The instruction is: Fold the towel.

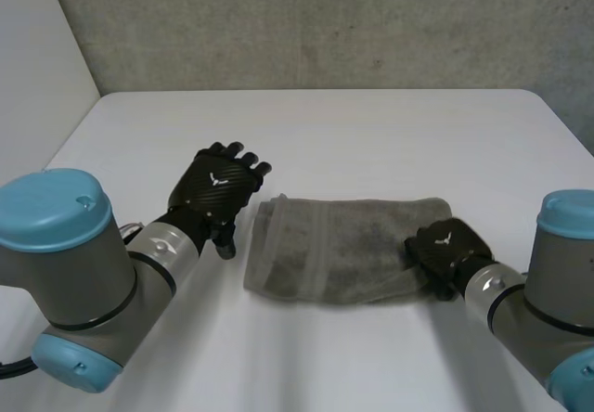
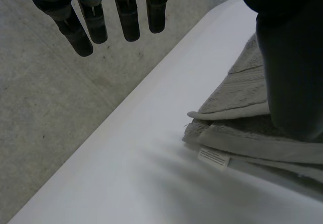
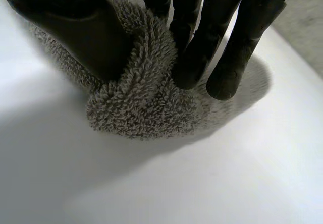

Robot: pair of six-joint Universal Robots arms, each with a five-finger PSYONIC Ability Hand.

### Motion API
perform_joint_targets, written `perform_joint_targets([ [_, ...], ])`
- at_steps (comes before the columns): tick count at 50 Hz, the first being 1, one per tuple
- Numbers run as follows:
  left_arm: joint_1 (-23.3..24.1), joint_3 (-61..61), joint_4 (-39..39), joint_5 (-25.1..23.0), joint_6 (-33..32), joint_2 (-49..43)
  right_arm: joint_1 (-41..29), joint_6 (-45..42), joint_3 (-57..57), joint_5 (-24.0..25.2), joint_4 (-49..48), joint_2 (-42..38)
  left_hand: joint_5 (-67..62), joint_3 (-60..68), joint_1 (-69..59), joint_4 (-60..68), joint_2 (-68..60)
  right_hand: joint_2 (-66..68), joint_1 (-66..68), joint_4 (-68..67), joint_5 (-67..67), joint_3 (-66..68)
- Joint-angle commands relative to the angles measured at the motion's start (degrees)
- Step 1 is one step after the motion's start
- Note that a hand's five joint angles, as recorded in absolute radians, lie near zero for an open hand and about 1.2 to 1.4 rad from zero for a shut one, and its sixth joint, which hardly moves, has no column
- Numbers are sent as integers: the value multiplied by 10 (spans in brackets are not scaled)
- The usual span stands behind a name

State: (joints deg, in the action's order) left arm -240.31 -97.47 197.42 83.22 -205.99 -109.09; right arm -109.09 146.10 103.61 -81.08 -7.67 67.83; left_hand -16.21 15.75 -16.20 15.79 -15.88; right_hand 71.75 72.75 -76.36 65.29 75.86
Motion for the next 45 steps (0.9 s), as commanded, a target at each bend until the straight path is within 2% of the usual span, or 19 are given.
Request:
perform_joint_targets([
  [1,-2,1,-1,0,0,7,-14,-37,-29,-18,7,56,125,-20,24,-20,21,82,72,-36,47,41],
  [6,-4,9,-1,1,0,11,-54,-93,-75,-15,11,62,125,-20,24,-20,21,82,72,-36,47,41],
  [8,-7,20,-3,2,1,14,-134,-136,-122,-4,14,51,125,-20,24,-20,21,82,72,-36,47,41],
  [9,-7,20,-3,2,1,14,-134,-137,-122,-4,14,51,125,-20,24,-20,21,82,72,-36,47,41],
  [11,-10,31,-4,9,2,19,-196,-189,-178,5,24,2,125,-20,24,-20,21,82,72,-36,47,41],
  [13,-10,37,-4,16,6,21,-223,-215,-206,12,35,-27,126,-22,26,-22,23,82,72,-36,47,41],
  [19,-10,60,-5,33,38,27,-277,-277,-294,55,112,-128,130,-25,30,-26,26,82,72,-36,47,41],
  [23,-11,65,-5,33,54,27,-287,-282,-326,61,138,-175,130,-25,30,-26,26,82,72,-36,47,41],
  [24,-11,66,-5,33,59,26,-289,-272,-337,62,142,-185,130,-25,30,-26,26,-77,-87,123,-112,-118],
  [25,-11,66,-5,33,60,26,-289,-272,-337,62,142,-185,130,-25,30,-26,26,-78,-88,125,-114,-120],
  [26,-11,67,-5,33,62,26,-289,-260,-342,61,138,-186,130,-25,30,-26,26,-273,-283,319,-309,-314],
  [27,-11,67,-5,33,63,26,-287,-239,-345,57,132,-184,130,-25,30,-26,26,-408,-418,455,-444,-450],
  [28,-11,67,-5,33,63,26,-287,-238,-345,57,132,-184,130,-25,30,-26,26,-410,-420,456,-445,-451],
  [30,-12,69,-4,33,63,25,-283,-167,-342,48,119,-147,131,-27,31,-27,28,-618,-628,664,-653,-659],
  [33,-12,72,-4,34,63,22,-279,-118,-334,46,114,-118,130,-25,30,-26,26,-618,-628,664,-653,-659],
  [35,-11,80,-5,34,64,17,-274,-25,-306,46,109,-70,131,-27,31,-27,28,-618,-628,664,-653,-659],
  [36,-11,80,-5,34,64,17,-274,-25,-306,46,109,-70,131,-27,31,-27,28,-618,-628,664,-653,-659],
  [38,-6,87,-5,34,67,12,-249,58,-268,46,107,-25,131,-27,31,-27,28,-618,-628,664,-653,-659],
  [45,3,101,-5,34,106,-4,-183,174,-199,52,106,46,128,-23,28,-24,25,-618,-628,664,-653,-659],
])
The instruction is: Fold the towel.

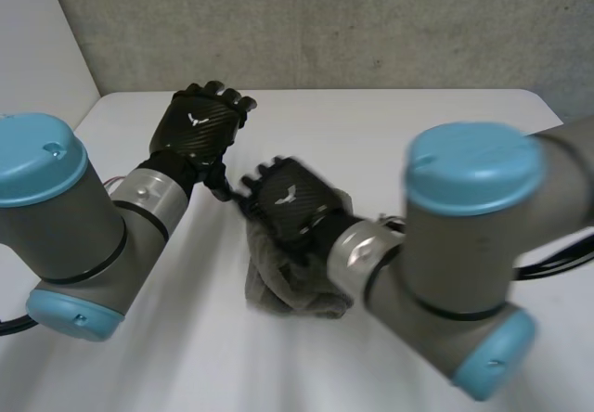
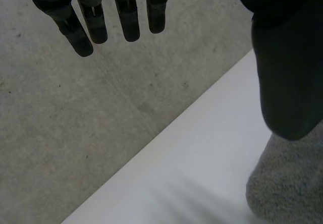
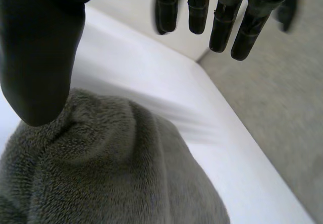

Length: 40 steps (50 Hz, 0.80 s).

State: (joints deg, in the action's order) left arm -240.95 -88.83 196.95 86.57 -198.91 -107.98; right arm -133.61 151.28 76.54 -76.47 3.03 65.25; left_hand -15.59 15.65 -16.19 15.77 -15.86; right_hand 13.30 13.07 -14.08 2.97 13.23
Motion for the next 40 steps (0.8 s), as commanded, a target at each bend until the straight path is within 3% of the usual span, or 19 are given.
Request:
perform_joint_targets([
  [1,14,17,-1,-1,50,-23,75,137,79,8,0,72,120,-21,26,-22,23,-33,-31,41,-30,-32],
  [9,35,30,-38,-3,99,-88,114,155,93,8,-3,39,112,-12,18,-13,14,-33,-31,41,-30,-32],
  [15,50,29,-55,-3,100,-143,114,155,76,2,-4,-47,112,-12,18,-13,14,-33,-31,41,-30,-32],
  [23,51,23,-56,-2,96,-169,116,161,70,-1,-32,-77,110,-11,16,-12,13,-33,-31,41,-30,-32],
  [33,51,23,-80,-2,96,-139,114,169,56,-8,-35,-80,113,-14,19,-15,16,-33,-31,41,-30,-32],
  [40,48,38,-92,-3,96,-72,117,191,43,-19,-35,-12,118,-19,24,-20,21,-33,-31,41,-30,-32],
])
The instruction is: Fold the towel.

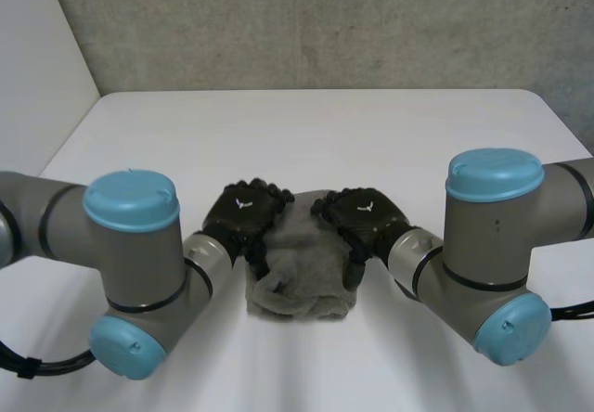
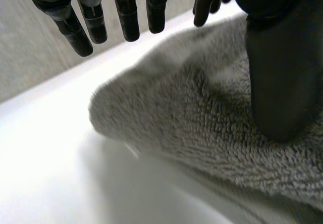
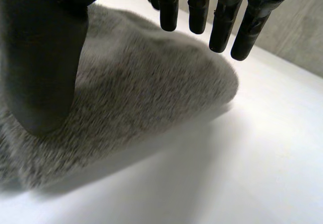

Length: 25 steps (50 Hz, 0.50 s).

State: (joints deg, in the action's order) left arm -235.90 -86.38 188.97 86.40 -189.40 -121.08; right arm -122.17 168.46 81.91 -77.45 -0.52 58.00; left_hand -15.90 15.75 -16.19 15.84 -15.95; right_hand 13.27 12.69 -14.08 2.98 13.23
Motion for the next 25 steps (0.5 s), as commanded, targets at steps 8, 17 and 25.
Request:
perform_joint_targets([
  [8,-10,60,-55,28,24,160,34,60,-19,-89,-1,185,125,-23,28,-24,25,-33,-27,41,-30,-32],
  [17,-44,108,-127,101,95,203,82,52,-38,-179,23,231,125,-23,28,-24,25,-33,-27,41,-30,-32],
  [25,-67,126,-174,100,100,202,89,50,-50,-177,41,229,127,-25,29,-26,27,-33,-27,41,-30,-32],
])
